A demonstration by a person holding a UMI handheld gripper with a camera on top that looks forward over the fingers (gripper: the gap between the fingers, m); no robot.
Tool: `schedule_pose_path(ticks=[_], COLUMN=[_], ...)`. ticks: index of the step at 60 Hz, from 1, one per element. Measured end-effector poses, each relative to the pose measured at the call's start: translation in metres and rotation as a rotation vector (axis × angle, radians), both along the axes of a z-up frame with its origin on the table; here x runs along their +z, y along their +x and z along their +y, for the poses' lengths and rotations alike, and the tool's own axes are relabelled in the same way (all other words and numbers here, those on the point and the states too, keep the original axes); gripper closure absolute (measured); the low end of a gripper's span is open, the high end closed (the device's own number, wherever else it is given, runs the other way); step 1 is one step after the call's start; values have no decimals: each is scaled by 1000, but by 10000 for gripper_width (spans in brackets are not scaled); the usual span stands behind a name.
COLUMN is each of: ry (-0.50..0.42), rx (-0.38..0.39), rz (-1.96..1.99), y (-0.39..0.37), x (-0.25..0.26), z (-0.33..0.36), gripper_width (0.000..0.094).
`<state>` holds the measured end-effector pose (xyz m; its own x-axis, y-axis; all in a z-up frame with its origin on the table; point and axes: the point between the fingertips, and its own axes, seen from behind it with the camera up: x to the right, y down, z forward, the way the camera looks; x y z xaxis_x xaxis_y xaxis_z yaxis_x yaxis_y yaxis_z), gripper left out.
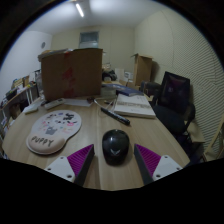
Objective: Arrange mouse
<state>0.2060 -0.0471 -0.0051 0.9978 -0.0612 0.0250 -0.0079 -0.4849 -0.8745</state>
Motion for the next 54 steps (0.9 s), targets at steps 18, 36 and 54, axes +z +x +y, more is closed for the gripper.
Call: schedule_pose_path(ticks=[18, 36, 54], ry=[43, 71, 305], rx=[-10, -66, 88], rz=[39, 51, 21], y=[5, 5, -136], x=[-7, 4, 182], z=[42, 37, 71], gripper_width=[380, 551, 554])
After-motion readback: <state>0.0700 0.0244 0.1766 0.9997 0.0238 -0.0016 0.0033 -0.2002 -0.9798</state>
